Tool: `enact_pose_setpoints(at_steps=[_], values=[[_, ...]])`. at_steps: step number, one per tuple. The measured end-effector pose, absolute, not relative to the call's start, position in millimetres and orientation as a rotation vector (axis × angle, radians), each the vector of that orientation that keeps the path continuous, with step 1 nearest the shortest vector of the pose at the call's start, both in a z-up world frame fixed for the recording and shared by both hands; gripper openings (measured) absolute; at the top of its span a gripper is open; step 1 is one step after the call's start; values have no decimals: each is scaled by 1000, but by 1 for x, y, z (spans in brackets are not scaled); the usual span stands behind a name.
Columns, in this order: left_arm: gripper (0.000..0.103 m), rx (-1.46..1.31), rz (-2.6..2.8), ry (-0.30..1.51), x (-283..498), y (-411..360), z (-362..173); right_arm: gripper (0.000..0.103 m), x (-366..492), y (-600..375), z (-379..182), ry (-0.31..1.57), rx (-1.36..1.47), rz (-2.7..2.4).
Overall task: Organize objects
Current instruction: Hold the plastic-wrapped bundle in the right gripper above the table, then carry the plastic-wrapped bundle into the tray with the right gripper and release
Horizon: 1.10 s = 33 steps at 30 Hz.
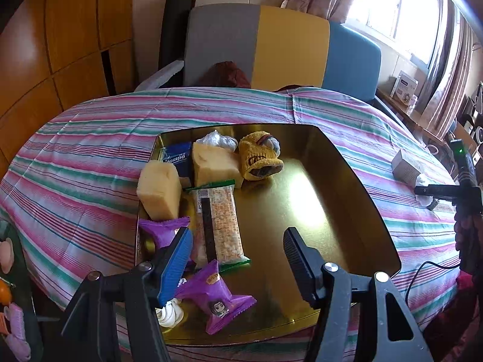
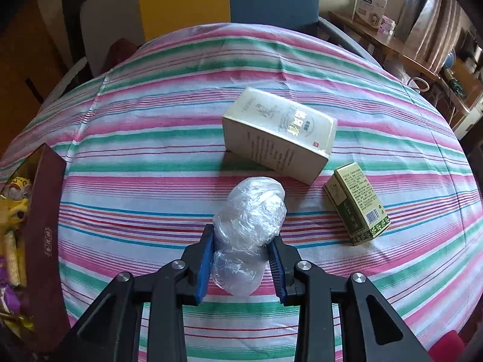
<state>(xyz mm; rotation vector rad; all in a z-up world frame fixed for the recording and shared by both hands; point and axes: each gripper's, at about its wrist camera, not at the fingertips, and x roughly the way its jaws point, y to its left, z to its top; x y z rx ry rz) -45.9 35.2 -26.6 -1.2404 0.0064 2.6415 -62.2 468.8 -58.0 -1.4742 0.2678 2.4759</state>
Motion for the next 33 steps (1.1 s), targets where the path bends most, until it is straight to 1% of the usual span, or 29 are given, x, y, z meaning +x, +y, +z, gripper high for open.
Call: enact_pose_setpoints(at_steps=[8,12,16,19,21,26,31,33], values=[[64,-1236,2642,-28,-47,29,-26,34,-68,381,10,211,-1405,2763],[64,-1243,2647,-48,-47,22,-28,34,-74,312,25,179,-1452,2925],[64,-1244,2661,-76,-48,12,-28,34,-80,242,15,148,-1574,3034],[64,-1250,2681,-108,-49,0,-29,34,-87,200,-3,113,-1664,3053],[64,-1263,2690,-118,-51,-8,-31,34,-95,178,-18,130,-1729,3040],[64,-1298,2703,-158,-53,-23,-37,34,-116,146,-54,116,-1826,2974],[63,-1303,2707,-168,-54,-29,-40,34,-126,134,-73,87,-1851,2928],[64,-1307,2706,-167,-55,-29,-41,37,-127,132,-78,74,-1860,2913]])
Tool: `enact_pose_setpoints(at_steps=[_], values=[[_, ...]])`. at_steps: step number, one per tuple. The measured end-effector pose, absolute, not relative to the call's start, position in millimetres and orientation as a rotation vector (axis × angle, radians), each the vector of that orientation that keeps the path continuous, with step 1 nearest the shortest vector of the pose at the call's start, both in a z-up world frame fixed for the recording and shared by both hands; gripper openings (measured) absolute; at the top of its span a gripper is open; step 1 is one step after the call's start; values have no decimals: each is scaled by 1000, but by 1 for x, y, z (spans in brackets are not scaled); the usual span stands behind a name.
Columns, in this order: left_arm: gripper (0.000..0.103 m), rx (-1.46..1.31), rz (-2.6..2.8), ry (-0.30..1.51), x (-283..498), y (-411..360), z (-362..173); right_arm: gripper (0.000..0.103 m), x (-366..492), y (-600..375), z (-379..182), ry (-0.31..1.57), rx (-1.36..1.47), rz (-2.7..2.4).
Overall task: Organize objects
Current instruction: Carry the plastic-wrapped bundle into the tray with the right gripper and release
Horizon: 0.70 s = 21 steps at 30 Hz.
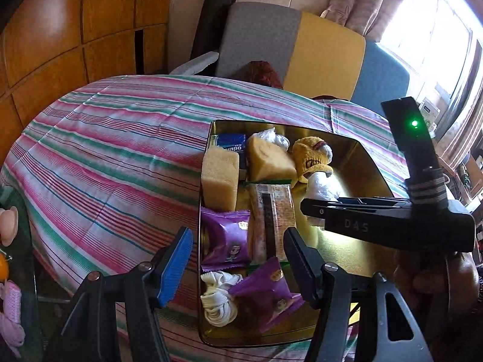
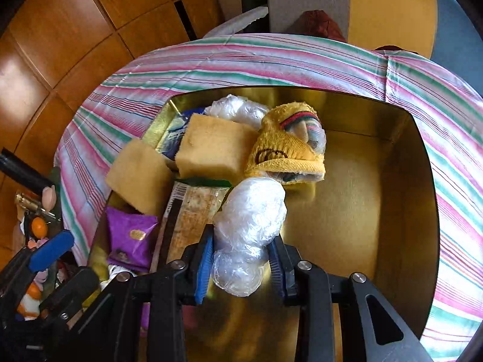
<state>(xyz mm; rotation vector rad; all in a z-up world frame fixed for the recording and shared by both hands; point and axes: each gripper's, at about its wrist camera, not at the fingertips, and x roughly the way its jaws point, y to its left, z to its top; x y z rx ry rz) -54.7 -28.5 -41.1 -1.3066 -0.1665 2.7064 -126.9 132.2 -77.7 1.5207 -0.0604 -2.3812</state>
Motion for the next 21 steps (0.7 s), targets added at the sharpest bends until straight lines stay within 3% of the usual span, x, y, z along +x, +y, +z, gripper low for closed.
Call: enact_pose_setpoints(at_steps=[2,8,11,15,21], values=[[64,-1309,2704,-162,-54,-28,-42,38,-130,133,-80,-72,1525,-2377],[63,-1298,2712,-145,-53,-26,-41,57,-126,139,-75,-106,1497,-2395],[64,-1294,2713,-136,-52,-25,-39,59,-122,144,-69,-139,1474,-2407],[64,-1284,2713,-124,-50,-23,-36,69,-111,150,-56,-157,1429,-2443],[63,-1279,2710,-111,-48,-20,-34,72,-93,165,-39,-167,1377,-2503]])
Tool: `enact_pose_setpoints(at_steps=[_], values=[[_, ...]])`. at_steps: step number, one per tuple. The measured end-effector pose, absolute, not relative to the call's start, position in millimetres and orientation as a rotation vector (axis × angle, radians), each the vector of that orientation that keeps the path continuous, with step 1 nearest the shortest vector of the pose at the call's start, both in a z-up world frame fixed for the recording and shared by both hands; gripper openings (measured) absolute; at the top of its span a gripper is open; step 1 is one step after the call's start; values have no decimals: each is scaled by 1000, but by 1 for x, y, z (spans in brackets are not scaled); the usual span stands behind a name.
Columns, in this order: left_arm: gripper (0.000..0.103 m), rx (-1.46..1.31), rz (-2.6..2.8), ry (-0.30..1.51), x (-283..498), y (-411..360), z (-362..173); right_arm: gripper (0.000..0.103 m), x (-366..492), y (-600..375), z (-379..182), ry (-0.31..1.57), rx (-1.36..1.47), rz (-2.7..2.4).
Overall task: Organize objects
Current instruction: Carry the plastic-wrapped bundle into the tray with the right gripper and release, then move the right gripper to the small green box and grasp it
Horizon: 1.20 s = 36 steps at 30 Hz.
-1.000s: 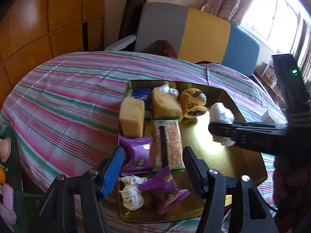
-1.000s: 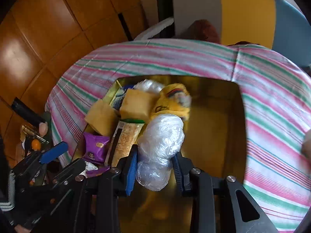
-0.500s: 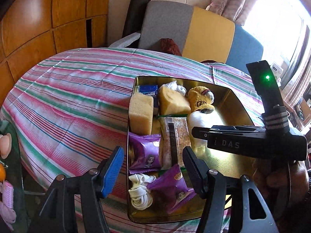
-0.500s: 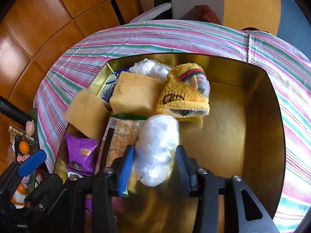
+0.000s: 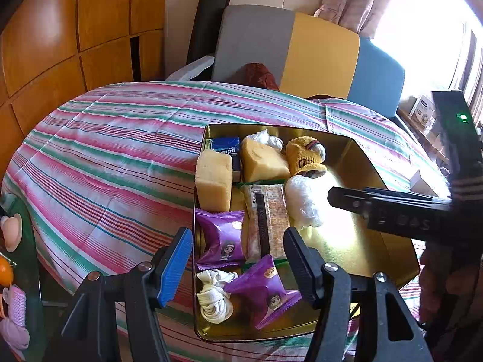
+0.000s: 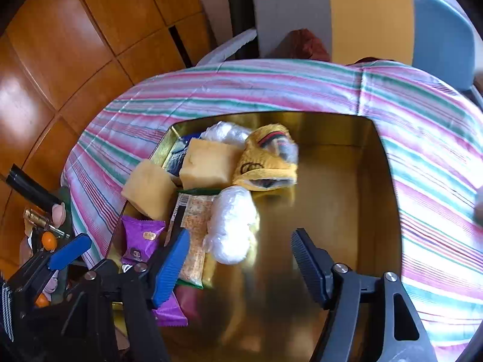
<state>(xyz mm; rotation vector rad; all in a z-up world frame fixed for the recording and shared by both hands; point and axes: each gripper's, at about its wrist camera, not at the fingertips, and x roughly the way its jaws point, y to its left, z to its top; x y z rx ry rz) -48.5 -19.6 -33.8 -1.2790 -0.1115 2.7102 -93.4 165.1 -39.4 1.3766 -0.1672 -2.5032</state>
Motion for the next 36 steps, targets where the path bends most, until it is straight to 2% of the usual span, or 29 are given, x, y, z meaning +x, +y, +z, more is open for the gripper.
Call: enact_pose_setpoints(at_steps=[4,7,21,28,36], values=[[63,-1277,2703,-107,-47,-17,-33,73,-82,183,-30,-183,1352,-2549],[64,-1273,2698,-85,-46,-12,-31,79,-74,197,-25,-203,1339,-2584],[64,-1252,2630,-48,-42,15,-25,83,-35,313,-13,-345,1368,-2784],[64,-1255,2569,-16,-41,34,-26,83,-6,412,-10,-531,1436,-2927],[64,-1252,2524,38,-40,56,-25,83,28,534,1,-926,1453,-3125]])
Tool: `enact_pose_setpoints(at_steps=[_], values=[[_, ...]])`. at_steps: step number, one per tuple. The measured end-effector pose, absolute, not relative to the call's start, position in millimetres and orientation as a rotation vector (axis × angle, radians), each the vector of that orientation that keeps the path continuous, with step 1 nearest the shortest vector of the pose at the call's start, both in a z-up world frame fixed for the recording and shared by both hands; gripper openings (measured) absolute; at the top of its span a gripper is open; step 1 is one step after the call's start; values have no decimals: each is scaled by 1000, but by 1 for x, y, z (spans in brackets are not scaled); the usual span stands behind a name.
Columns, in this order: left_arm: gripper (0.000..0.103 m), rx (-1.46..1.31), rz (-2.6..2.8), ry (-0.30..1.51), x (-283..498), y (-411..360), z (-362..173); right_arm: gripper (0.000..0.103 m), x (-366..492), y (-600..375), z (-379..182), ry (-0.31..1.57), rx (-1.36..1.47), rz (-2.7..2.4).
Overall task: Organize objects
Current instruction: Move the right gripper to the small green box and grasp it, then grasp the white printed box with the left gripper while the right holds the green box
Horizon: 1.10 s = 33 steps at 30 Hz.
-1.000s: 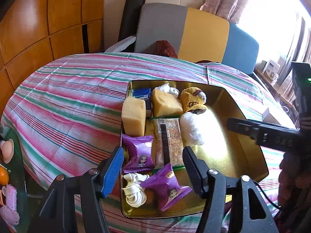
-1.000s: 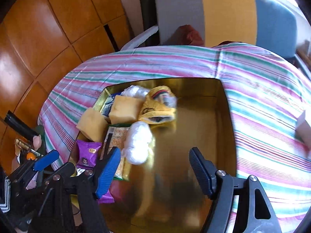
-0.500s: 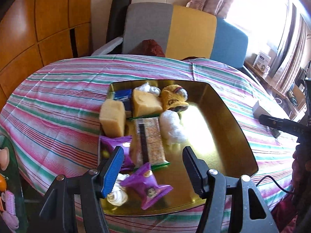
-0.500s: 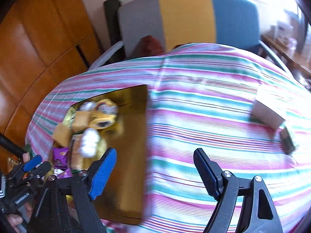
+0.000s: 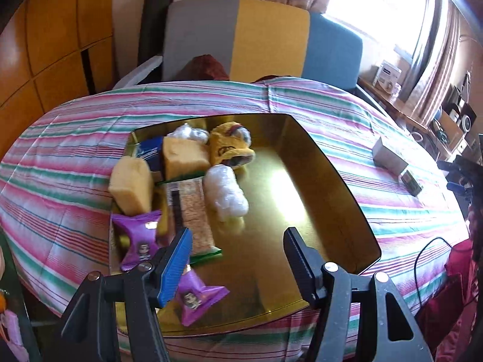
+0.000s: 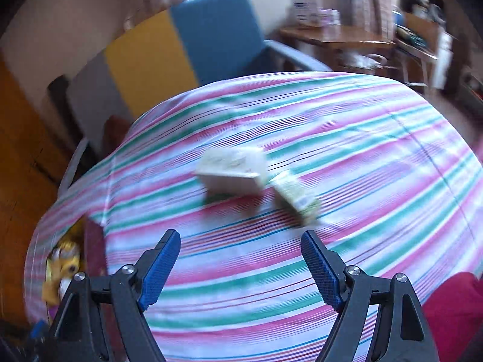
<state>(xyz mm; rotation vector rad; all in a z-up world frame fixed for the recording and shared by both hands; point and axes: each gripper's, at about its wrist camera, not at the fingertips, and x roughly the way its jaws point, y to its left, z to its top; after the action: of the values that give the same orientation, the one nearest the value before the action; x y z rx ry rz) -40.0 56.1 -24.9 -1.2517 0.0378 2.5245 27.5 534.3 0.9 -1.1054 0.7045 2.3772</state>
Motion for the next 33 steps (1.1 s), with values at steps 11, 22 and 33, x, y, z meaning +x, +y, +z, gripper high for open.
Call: enact_pose_setpoints(at_steps=[11,22,33], values=[[64,-1212,2475,149,-42,96,-11,83,-34,568,-41,538,-1271,2279],[64,-1193,2397,221,-40,141,-10,30,-58,574,-87,385,-1424,2256],[64,-1191,2355,281,-39,168,-11,30,-47,587,-81,421,-1383,2178]])
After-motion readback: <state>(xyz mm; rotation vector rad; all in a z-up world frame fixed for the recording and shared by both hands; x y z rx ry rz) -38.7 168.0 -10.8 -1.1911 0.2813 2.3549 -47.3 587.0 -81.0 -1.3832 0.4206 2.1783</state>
